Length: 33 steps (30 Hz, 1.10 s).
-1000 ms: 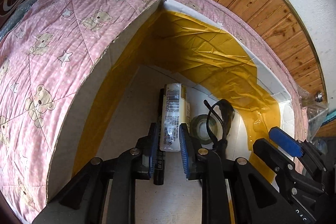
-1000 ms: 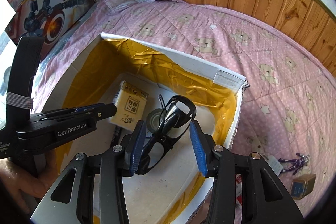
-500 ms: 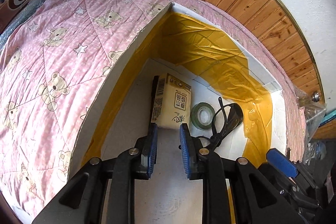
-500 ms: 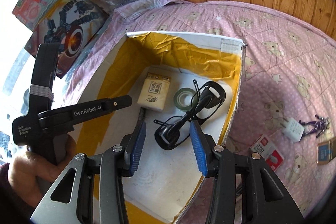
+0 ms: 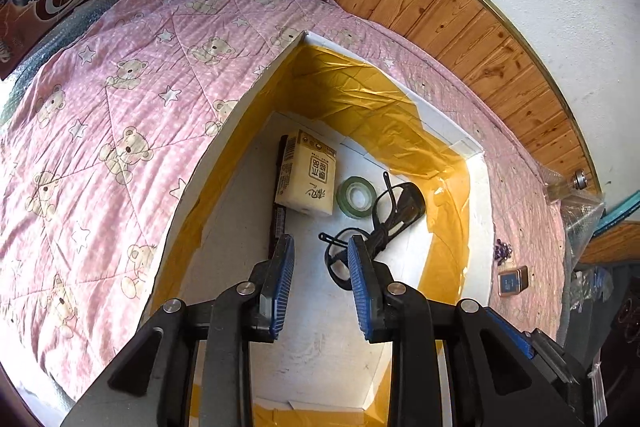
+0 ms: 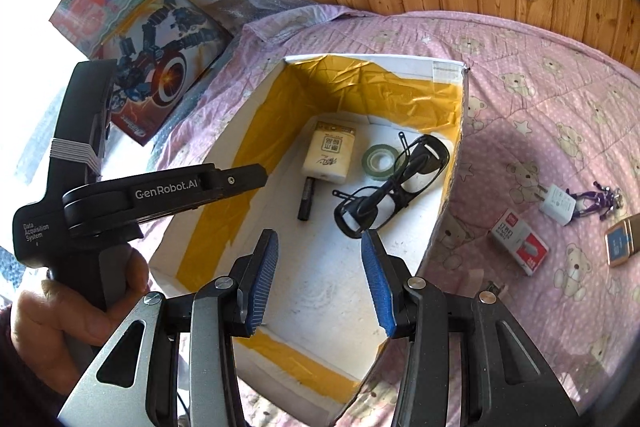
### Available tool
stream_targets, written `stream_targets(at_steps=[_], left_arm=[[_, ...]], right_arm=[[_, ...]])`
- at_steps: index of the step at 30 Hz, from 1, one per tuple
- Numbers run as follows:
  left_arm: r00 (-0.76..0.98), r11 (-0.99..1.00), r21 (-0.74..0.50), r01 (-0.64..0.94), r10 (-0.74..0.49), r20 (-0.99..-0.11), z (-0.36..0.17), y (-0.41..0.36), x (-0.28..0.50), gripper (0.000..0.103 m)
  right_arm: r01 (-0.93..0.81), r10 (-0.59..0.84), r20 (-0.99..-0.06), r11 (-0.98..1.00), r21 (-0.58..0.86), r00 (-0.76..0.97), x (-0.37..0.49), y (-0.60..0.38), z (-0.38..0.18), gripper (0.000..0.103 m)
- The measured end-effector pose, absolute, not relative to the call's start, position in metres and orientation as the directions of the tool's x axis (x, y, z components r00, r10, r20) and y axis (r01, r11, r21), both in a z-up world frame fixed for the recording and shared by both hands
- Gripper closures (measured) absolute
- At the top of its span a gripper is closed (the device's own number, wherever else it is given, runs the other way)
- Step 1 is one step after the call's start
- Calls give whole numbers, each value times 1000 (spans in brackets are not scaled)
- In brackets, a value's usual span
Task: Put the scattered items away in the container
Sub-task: 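Withdraw both tools from the box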
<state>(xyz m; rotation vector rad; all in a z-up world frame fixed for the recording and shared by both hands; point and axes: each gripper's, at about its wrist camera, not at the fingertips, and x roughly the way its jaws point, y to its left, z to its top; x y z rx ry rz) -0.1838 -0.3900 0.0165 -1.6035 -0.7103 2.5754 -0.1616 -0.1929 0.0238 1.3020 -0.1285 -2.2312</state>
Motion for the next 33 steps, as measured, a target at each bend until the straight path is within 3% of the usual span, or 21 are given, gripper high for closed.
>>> stream_targets(at_steps=[2,24,33], left_arm=[[-473,-894,-394,214,258,-842,20,-390,-174,65],[-494,-908,-380,178,252,-832,41,-368,-96,65],[-547,-957,-277,90,185,-816,51,-339,-67,65]], right_arm=[[415,-505,-773,-842,345,-384,-152,-193,27,57],[441,-559,-730,-811,384,-393,-81,-174,39,57],[429,-606,-685,-787,443,-404,-58,-148,32,56]])
